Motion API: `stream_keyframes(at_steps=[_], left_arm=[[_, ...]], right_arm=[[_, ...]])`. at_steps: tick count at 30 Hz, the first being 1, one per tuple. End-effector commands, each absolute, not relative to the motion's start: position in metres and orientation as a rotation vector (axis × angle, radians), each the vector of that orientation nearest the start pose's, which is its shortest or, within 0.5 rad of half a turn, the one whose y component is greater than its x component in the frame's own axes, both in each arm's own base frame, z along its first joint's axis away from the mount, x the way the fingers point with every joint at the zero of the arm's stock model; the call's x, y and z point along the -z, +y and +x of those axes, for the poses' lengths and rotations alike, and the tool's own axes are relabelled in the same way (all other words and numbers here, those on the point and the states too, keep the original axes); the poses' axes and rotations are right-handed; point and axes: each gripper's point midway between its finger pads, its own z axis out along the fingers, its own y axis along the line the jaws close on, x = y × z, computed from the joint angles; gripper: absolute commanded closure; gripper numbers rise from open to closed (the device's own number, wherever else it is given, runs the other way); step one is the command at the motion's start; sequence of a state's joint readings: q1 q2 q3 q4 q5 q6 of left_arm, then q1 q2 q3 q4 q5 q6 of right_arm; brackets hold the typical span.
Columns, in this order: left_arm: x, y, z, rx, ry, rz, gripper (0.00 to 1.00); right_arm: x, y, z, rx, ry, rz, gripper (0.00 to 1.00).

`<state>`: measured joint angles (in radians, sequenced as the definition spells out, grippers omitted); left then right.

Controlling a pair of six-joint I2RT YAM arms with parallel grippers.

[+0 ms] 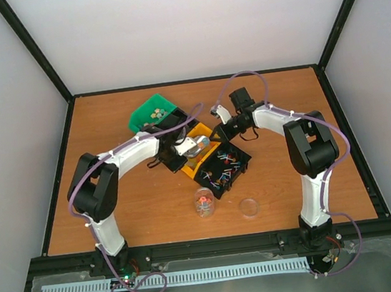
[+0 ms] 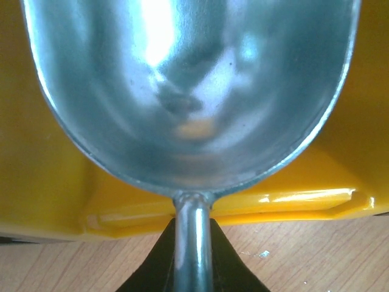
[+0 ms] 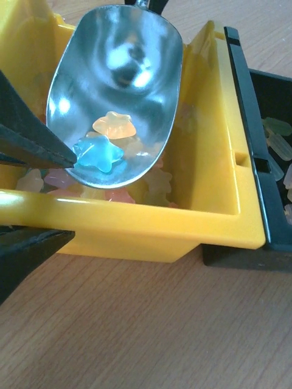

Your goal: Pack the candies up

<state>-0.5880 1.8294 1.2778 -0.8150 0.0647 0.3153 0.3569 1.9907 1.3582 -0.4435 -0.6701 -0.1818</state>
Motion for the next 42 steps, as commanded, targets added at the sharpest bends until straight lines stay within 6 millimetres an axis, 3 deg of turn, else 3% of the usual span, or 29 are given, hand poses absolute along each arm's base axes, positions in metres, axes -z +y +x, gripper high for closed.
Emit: stream_keyframes(at_steps=[1, 7, 10, 18, 23, 25, 28, 35, 42], left_arm=[[-0.052, -0.23, 0.318, 0.197, 2.547, 1.323, 0.97], [-0.076, -0.23, 0.318, 0.192, 2.498, 1.375, 0.71], [-0.084, -0.234, 0.312, 0.247, 2.463, 1.375, 0.65], [-0.114, -0.228, 0.315, 0.513, 2.36, 1.063, 0.51], [-0.134, -0.225, 0.304, 0.588, 2.142, 0.948, 0.38], [-0.128, -0.222, 0.301, 0.592, 2.117, 0.92, 0.38], [-0.121, -0.219, 0.312, 0.558, 2.154, 0.862, 0.42], [-0.112, -0.232, 0.318, 0.612, 2.183, 0.894, 0.48], [-0.12, -0.225, 0.304, 0.647, 2.16, 0.823, 0.47]], right_arm=[[-0.076, 0.257, 0.373, -0.979, 2.432, -0.946, 0.72], [-0.083, 0.256, 0.373, -0.98, 2.413, -0.953, 0.62], [-0.085, 0.256, 0.373, -0.983, 2.408, -0.955, 0.6], [-0.093, 0.255, 0.37, -0.993, 2.386, -0.971, 0.48], [-0.095, 0.253, 0.368, -0.997, 2.381, -0.979, 0.42], [-0.096, 0.252, 0.369, -0.994, 2.381, -0.979, 0.42], [-0.095, 0.25, 0.37, -0.985, 2.39, -0.977, 0.42], [-0.094, 0.25, 0.376, -0.971, 2.406, -0.974, 0.42], [-0.097, 0.248, 0.382, -0.959, 2.404, -0.962, 0.42]])
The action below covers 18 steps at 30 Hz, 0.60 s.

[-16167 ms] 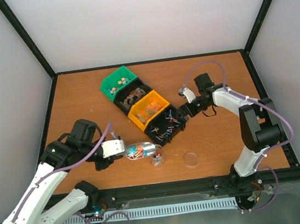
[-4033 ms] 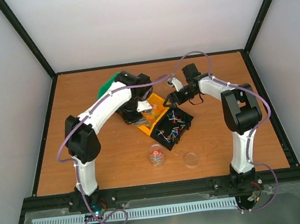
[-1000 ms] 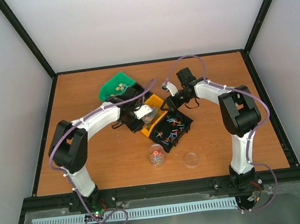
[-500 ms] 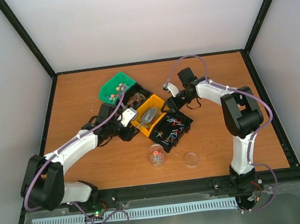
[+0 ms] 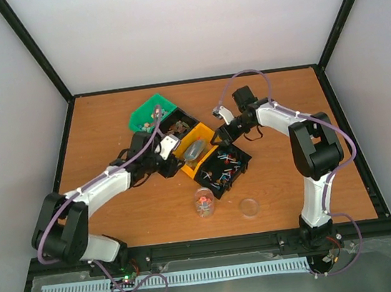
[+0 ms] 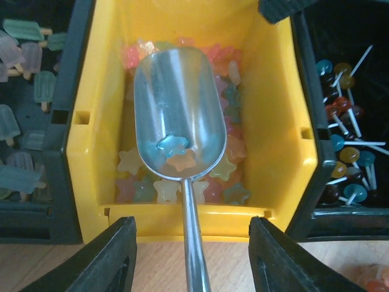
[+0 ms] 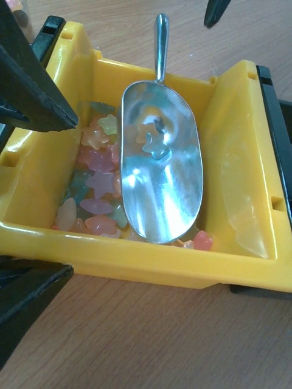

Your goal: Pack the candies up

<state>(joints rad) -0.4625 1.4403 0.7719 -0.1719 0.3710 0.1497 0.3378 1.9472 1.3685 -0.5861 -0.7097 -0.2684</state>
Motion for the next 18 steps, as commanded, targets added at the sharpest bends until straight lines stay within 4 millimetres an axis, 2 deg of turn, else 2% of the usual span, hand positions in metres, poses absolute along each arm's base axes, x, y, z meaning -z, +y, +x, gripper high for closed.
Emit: stream_keyframes(at_steps=[1, 6, 13, 18], left_arm=[[-0.12, -0.226, 0.304, 0.656, 2.155, 0.806, 0.47], [-0.108, -0.227, 0.313, 0.667, 2.142, 0.738, 0.48], [-0.087, -0.227, 0.306, 0.661, 2.12, 0.798, 0.5], [-0.077, -0.229, 0.308, 0.659, 2.125, 0.819, 0.55]], right_arm=[[-0.096, 0.248, 0.381, -0.963, 2.407, -0.959, 0.42], [-0.093, 0.247, 0.378, -0.972, 2.422, -0.963, 0.42], [-0.091, 0.245, 0.375, -0.964, 2.431, -0.967, 0.42], [-0.091, 0.245, 0.375, -0.956, 2.435, -0.967, 0.43]])
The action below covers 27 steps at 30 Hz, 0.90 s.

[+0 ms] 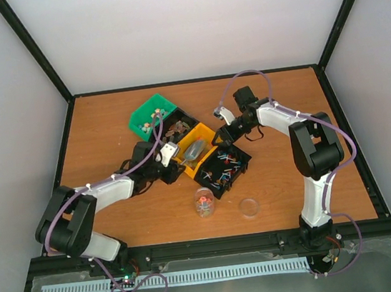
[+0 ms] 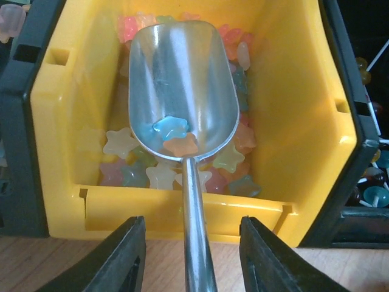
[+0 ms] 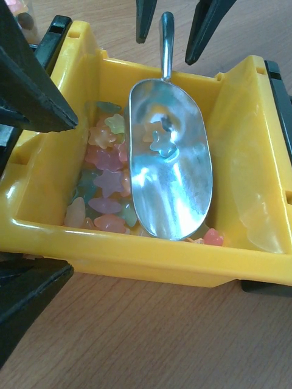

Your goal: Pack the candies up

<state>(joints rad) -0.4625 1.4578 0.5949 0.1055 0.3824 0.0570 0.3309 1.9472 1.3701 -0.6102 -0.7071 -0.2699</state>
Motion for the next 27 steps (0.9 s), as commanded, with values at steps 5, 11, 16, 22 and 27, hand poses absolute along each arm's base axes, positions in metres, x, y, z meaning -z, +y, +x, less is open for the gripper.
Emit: stream_keyframes(at_steps=[5, 11, 16, 22, 27], left_arm=[[-0.072, -0.229, 0.313, 0.646, 2.138, 0.802, 0.66], [-0.07, -0.23, 0.317, 0.643, 2.141, 0.8, 0.78], [-0.079, -0.231, 0.316, 0.647, 2.15, 0.818, 0.92], [-0.115, -0.227, 0.318, 0.617, 2.219, 0.801, 0.99], [-0.118, -0.21, 0.295, 0.529, 2.342, 0.945, 0.99]], right_arm=[[-0.091, 0.244, 0.376, -0.946, 2.438, -0.966, 0.43], [-0.09, 0.242, 0.376, -0.927, 2.444, -0.966, 0.44], [-0.089, 0.24, 0.376, -0.921, 2.446, -0.975, 0.44], [-0.09, 0.24, 0.375, -0.919, 2.439, -0.987, 0.44], [-0.092, 0.24, 0.376, -0.94, 2.436, -0.974, 0.44]])
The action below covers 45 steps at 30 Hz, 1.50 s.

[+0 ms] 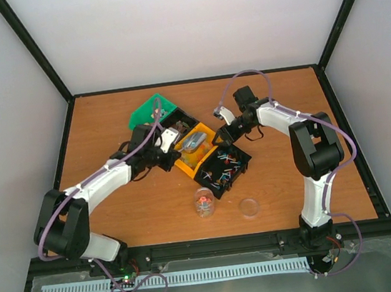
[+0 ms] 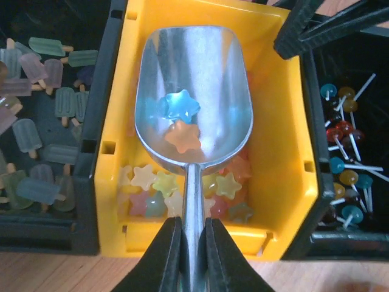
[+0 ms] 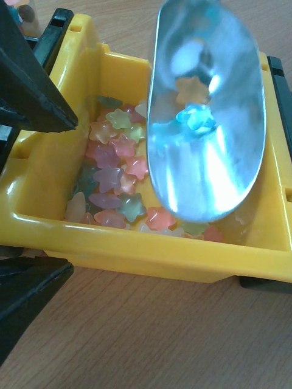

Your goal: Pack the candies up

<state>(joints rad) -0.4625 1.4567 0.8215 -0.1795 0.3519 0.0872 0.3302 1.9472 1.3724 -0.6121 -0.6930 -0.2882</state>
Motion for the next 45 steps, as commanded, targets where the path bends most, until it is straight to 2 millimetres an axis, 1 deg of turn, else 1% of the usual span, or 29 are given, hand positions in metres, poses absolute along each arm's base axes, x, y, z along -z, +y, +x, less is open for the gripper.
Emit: stream_keyframes(at_steps=[1, 4, 8, 11, 13, 14, 15, 17, 20, 23, 26, 30, 34, 39, 43, 45], left_arm=[[-0.12, -0.207, 0.287, 0.521, 2.358, 0.984, 0.99], [-0.129, -0.197, 0.274, 0.478, 2.391, 1.08, 0.99], [-0.136, -0.183, 0.262, 0.402, 2.454, 1.18, 0.99], [-0.145, -0.176, 0.262, 0.344, 2.508, 1.207, 0.99], [-0.151, -0.173, 0.266, 0.307, 2.546, 1.23, 0.99], [-0.151, -0.171, 0.269, 0.282, 2.574, 1.256, 0.99], [-0.158, -0.17, 0.27, 0.258, 2.58, 1.282, 0.99], [-0.163, -0.168, 0.272, 0.22, 2.631, 1.346, 0.99], [-0.167, -0.167, 0.272, 0.165, 2.692, 1.442, 0.99], [-0.172, -0.168, 0.274, 0.12, 2.743, 1.494, 0.99], [-0.176, -0.174, 0.278, 0.077, 2.775, 1.51, 0.99], [-0.178, -0.185, 0.289, -0.02, 2.773, 1.498, 0.99], [-0.173, -0.193, 0.302, -0.136, 2.796, 1.486, 0.99], [-0.156, -0.196, 0.317, -0.273, 2.805, 1.506, 0.99], [-0.138, -0.198, 0.321, -0.313, 2.831, 1.523, 0.99], [-0.129, -0.202, 0.325, -0.306, 2.834, 1.513, 0.99]], right_arm=[[-0.092, 0.24, 0.376, -0.943, 2.435, -0.974, 0.43], [-0.093, 0.241, 0.377, -0.949, 2.428, -0.977, 0.43], [-0.091, 0.241, 0.376, -0.955, 2.428, -0.986, 0.43], [-0.09, 0.242, 0.376, -0.961, 2.429, -0.985, 0.43], [-0.089, 0.242, 0.376, -0.964, 2.432, -0.983, 0.43], [-0.088, 0.242, 0.377, -0.964, 2.432, -0.98, 0.43], [-0.088, 0.242, 0.377, -0.966, 2.433, -0.979, 0.43], [-0.087, 0.243, 0.378, -0.965, 2.437, -0.975, 0.43], [-0.085, 0.243, 0.38, -0.966, 2.44, -0.97, 0.43], [-0.084, 0.243, 0.382, -0.961, 2.442, -0.965, 0.43], [-0.082, 0.244, 0.384, -0.968, 2.445, -0.951, 0.43], [-0.077, 0.245, 0.386, -0.975, 2.462, -0.923, 0.43], [-0.073, 0.246, 0.387, -0.993, 2.472, -0.905, 0.43], [-0.071, 0.249, 0.389, -1.021, 2.476, -0.884, 0.44], [-0.068, 0.251, 0.389, -1.032, 2.482, -0.879, 0.44], [-0.066, 0.252, 0.39, -1.032, 2.486, -0.879, 0.45]])
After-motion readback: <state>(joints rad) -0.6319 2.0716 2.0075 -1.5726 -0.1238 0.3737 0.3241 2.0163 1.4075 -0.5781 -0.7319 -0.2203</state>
